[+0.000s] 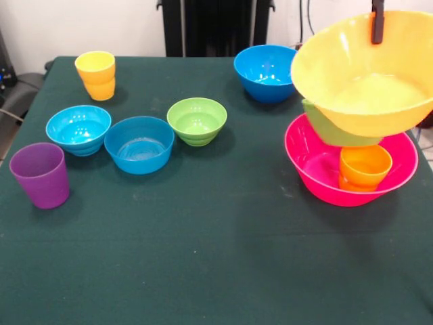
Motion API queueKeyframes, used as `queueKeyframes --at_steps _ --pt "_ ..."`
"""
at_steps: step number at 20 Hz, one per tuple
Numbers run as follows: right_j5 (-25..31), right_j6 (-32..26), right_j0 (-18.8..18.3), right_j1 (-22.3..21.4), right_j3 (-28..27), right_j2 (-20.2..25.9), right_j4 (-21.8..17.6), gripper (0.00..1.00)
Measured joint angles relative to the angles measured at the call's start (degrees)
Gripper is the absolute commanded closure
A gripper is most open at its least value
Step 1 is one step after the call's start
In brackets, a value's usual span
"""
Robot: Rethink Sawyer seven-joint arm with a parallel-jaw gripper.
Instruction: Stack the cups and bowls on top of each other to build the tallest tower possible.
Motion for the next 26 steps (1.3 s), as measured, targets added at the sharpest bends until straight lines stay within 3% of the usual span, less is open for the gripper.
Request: queueKeyframes --at_steps 9,26 --pt "0.00 0.00 0.20 -0.22 0.03 -0.04 0.04 1.00" --pt "1.82 0.00 8.38 -1.97 0.04 -2.97 4.22 1.00"
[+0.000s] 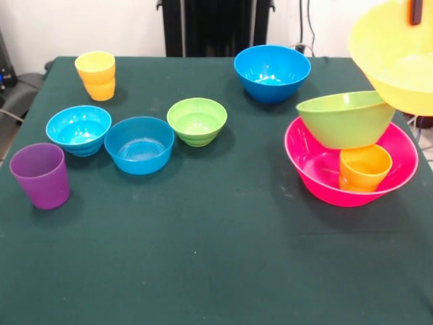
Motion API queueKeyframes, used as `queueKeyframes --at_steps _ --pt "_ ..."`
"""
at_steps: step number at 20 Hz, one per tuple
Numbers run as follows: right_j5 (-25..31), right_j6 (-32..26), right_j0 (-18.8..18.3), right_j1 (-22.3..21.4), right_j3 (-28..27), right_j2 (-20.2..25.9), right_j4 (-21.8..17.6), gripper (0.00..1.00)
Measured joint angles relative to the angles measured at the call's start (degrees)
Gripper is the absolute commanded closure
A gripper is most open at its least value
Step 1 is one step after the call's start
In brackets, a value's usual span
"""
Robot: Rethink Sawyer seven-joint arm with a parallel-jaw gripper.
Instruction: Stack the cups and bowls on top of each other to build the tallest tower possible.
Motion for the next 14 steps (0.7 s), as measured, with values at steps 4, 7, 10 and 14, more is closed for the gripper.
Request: queueKeyframes --at_steps 4,7,10,14 --pt "0.63 0.00 -0.21 -1.17 0.04 -0.14 0.19 1.00" --pt "0.68 0.00 -1.77 -2.24 0.08 0.04 0.19 1.00" --pt "0.67 0.00 -3.40 -3.16 0.12 0.07 0.19 1.00" --pt "0.68 0.00 -6.04 -4.42 0.43 0.99 0.19 1.00"
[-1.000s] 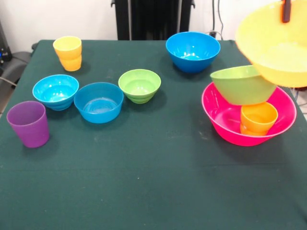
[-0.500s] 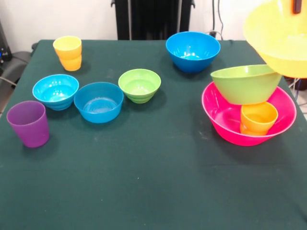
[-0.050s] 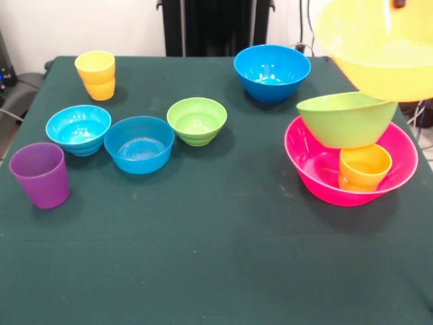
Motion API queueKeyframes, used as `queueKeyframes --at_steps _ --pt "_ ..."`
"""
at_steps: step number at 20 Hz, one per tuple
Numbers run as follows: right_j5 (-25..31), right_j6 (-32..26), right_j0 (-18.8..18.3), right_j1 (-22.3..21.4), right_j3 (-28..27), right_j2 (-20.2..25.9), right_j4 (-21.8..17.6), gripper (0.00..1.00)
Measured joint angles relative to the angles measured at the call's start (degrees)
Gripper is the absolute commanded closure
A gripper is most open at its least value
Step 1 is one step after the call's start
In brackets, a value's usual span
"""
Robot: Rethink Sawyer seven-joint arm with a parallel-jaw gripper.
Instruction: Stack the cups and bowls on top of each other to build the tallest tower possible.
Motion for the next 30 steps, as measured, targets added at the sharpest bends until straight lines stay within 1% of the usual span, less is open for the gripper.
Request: queueKeyframes --at_steps 1,3,7,18,22,27,30 --pt "0.00 0.00 -0.46 -0.18 0.08 0.29 0.00 1.00" --pt "-0.01 0.00 -2.65 -0.87 0.62 2.05 0.01 1.00" --pt "-0.01 0.00 -4.87 -1.09 1.43 4.27 0.01 1.00" --pt "-0.01 0.00 -6.46 -1.09 3.23 8.81 -0.02 1.00" --pt "-0.01 0.00 -7.68 -1.13 4.13 10.67 -1.12 1.00" --pt "-0.04 0.31 -12.26 -2.09 6.93 14.92 -4.11 1.00" --pt "-0.05 0.87 -14.06 -2.55 8.11 16.43 -5.24 1.00"
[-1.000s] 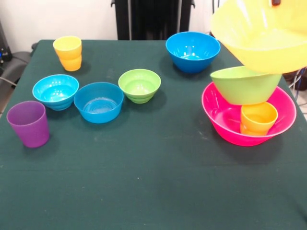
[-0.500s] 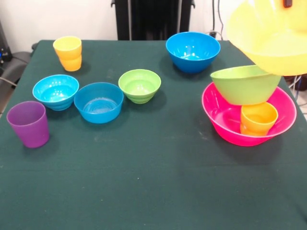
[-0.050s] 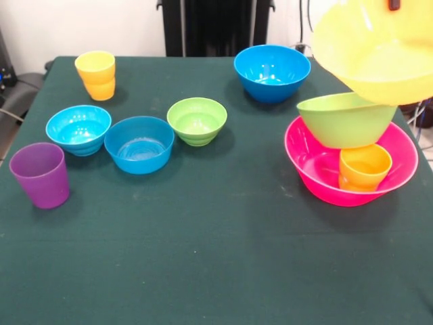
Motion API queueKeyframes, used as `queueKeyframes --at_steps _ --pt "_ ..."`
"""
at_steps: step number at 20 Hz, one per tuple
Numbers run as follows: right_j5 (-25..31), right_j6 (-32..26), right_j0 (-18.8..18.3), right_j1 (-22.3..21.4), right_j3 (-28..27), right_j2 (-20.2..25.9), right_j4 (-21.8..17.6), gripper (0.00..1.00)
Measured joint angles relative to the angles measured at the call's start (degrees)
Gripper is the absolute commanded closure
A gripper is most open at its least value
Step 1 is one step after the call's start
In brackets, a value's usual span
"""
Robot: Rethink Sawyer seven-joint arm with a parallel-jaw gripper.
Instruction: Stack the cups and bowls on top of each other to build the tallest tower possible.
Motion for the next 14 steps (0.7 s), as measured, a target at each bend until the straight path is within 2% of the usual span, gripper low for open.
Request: queueKeyframes --at_steps 5,14 --pt "-0.67 1.07 -2.52 -0.59 2.15 2.28 -2.11 1.00" --pt "-1.01 2.46 -4.48 -0.77 4.27 5.11 -4.66 1.00"
